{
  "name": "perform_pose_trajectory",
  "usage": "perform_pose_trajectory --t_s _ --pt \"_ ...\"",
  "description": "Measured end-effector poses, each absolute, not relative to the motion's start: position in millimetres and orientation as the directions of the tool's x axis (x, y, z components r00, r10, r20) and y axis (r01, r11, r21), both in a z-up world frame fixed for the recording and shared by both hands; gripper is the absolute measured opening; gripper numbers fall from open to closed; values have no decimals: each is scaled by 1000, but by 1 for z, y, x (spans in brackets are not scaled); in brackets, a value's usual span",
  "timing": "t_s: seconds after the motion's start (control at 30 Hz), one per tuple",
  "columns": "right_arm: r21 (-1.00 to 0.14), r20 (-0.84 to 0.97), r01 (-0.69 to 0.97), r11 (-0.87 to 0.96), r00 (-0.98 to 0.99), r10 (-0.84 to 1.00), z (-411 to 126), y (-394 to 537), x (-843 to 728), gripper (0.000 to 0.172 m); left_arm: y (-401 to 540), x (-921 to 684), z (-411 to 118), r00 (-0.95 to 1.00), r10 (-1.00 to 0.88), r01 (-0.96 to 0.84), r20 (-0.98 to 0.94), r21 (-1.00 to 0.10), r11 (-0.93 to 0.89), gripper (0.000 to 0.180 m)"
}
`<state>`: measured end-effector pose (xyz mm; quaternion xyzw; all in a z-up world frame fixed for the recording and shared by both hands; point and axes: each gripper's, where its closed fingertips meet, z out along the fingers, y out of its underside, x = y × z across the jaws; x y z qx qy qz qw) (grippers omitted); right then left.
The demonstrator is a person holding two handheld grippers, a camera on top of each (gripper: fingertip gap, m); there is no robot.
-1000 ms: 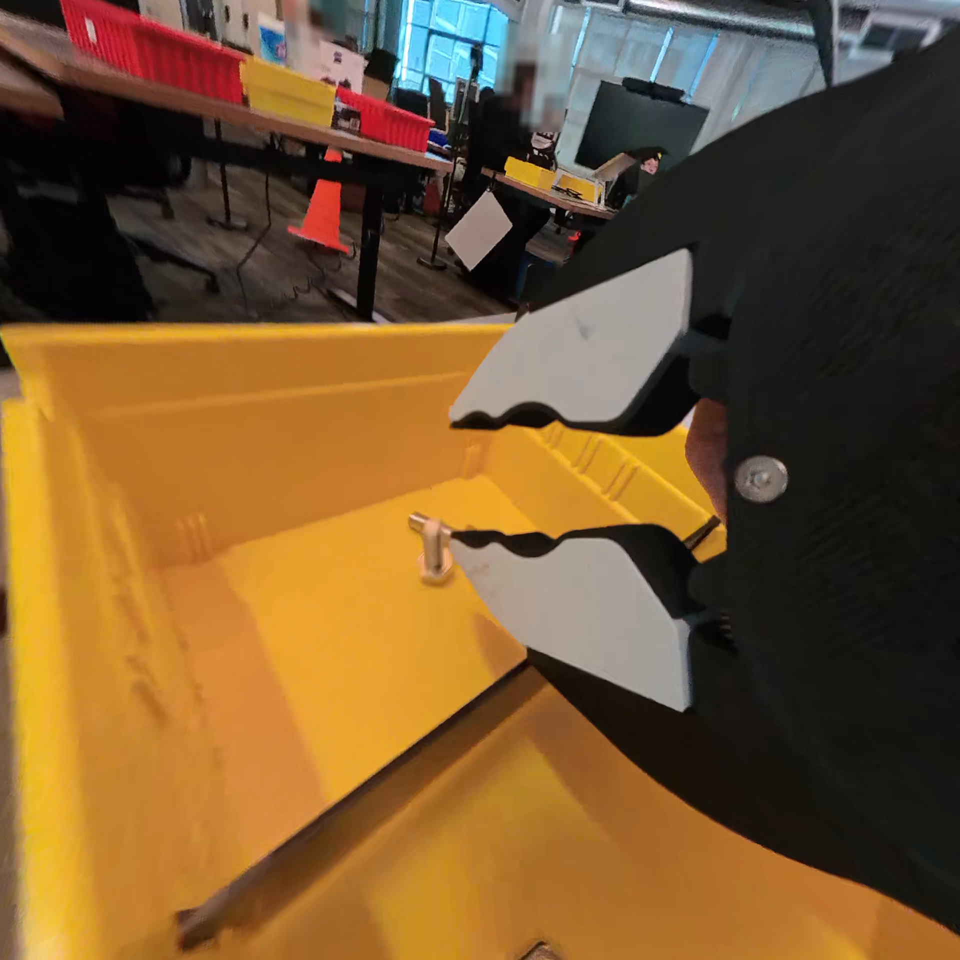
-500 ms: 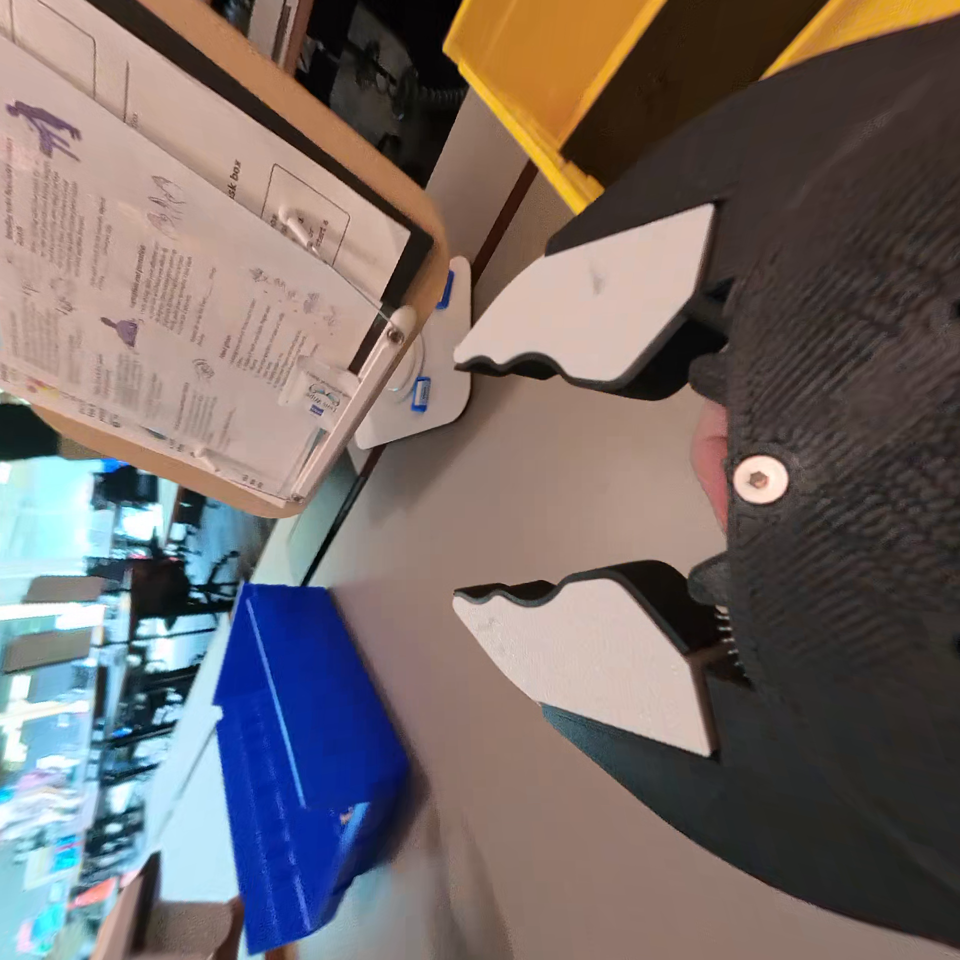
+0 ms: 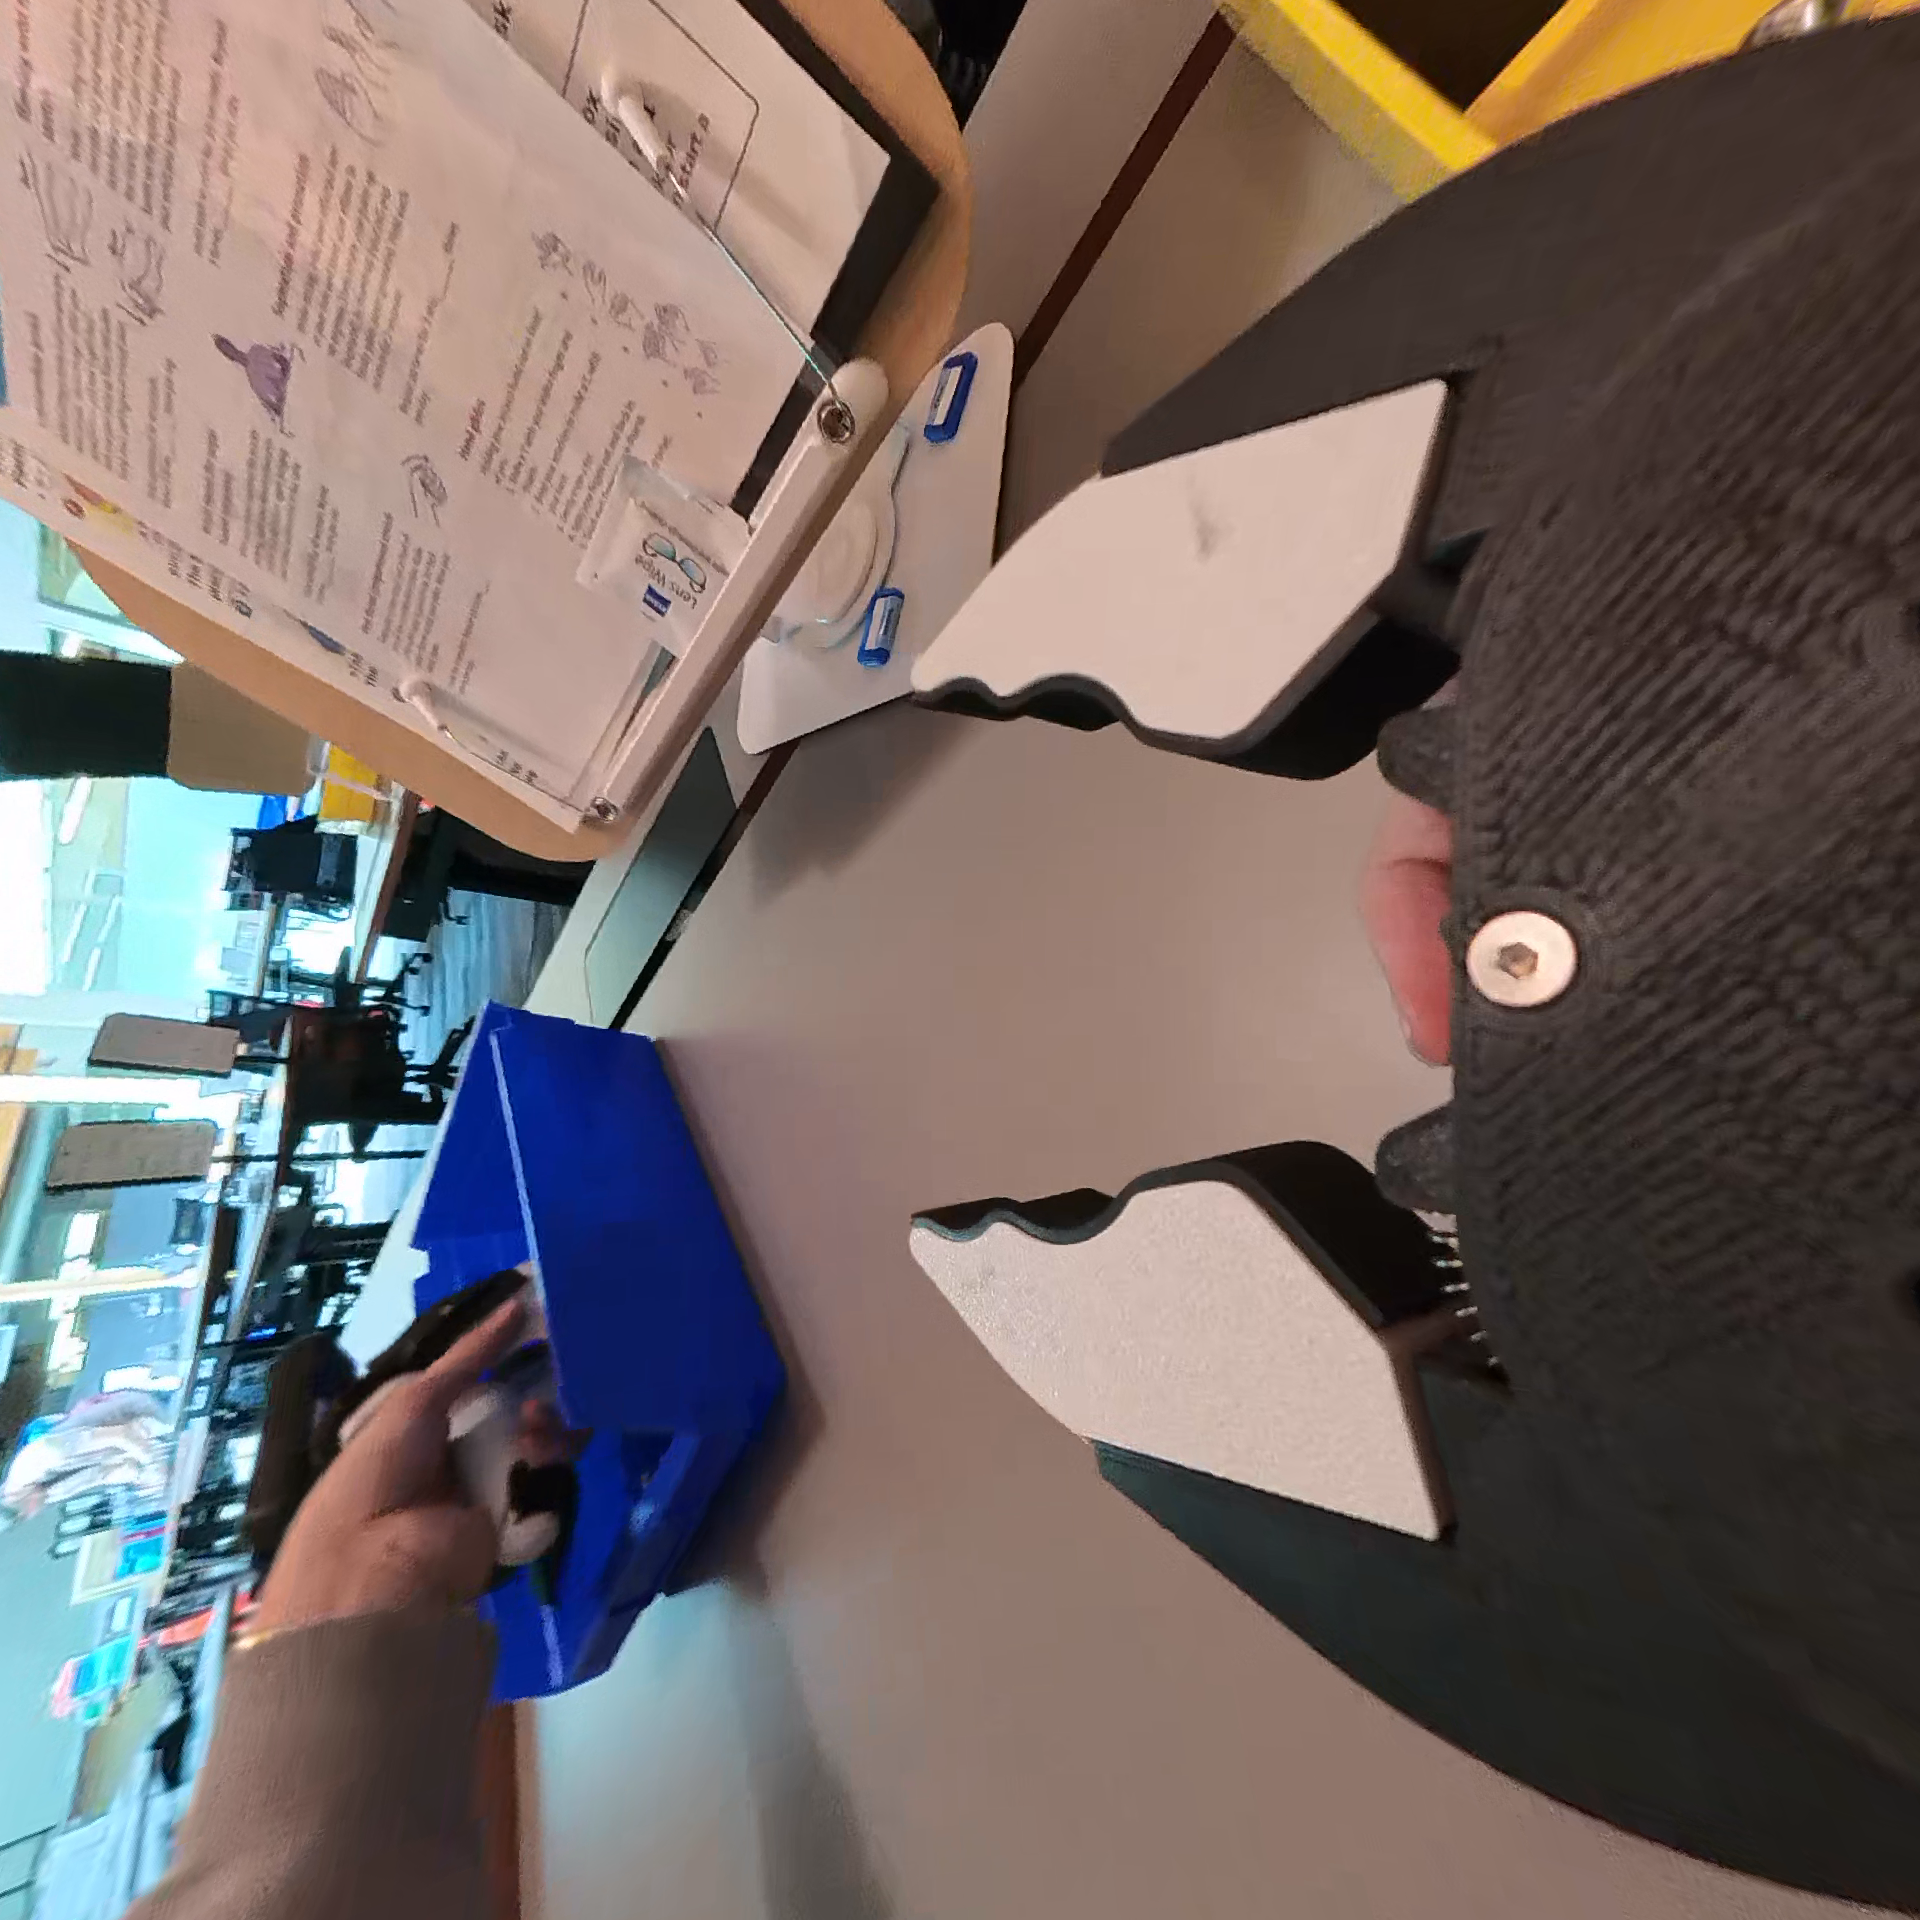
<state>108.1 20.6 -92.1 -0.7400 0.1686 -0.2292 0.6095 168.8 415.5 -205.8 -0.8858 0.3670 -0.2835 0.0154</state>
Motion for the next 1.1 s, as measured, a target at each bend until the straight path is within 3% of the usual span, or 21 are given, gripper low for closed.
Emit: perform_pose_trajectory --t_s 0.1,0.33,0.6,0.7,0.83,1.0,1.1 --pt "-965 186 59 -256 843 -505 -100 22 105 88 409 178 -210 621 -590 -589 515 -189 -785 35" --pt "-965 185 61 -255 847 -498 -100 21 103 87 416 188 -218 725 -501 -472 473 -188 -861 9" --pt "-975 159 51 -218 843 -513 -97 17 106 82 414 186 -218 600 -647 -602 469 -268 -752 10" --pt "-985 103 18 -169 853 -511 -96 20 104 83 409 179 -214 464 -754 -700 464 -329 -634 9" --pt "-989 101 37 -140 868 -486 -93 25 98 81 388 186 -165 117 -839 -695 531 -560 -452 10" --pt "-995 70 40 -88 927 -368 -86 44 74 72 329 155 -60 -398 -767 -434 503 -840 -325 9" --pt "-999 37 37 -6 962 -272 -75 57 55 61 269 112 -15 -662 -637 -262 394 -918 -296 9"
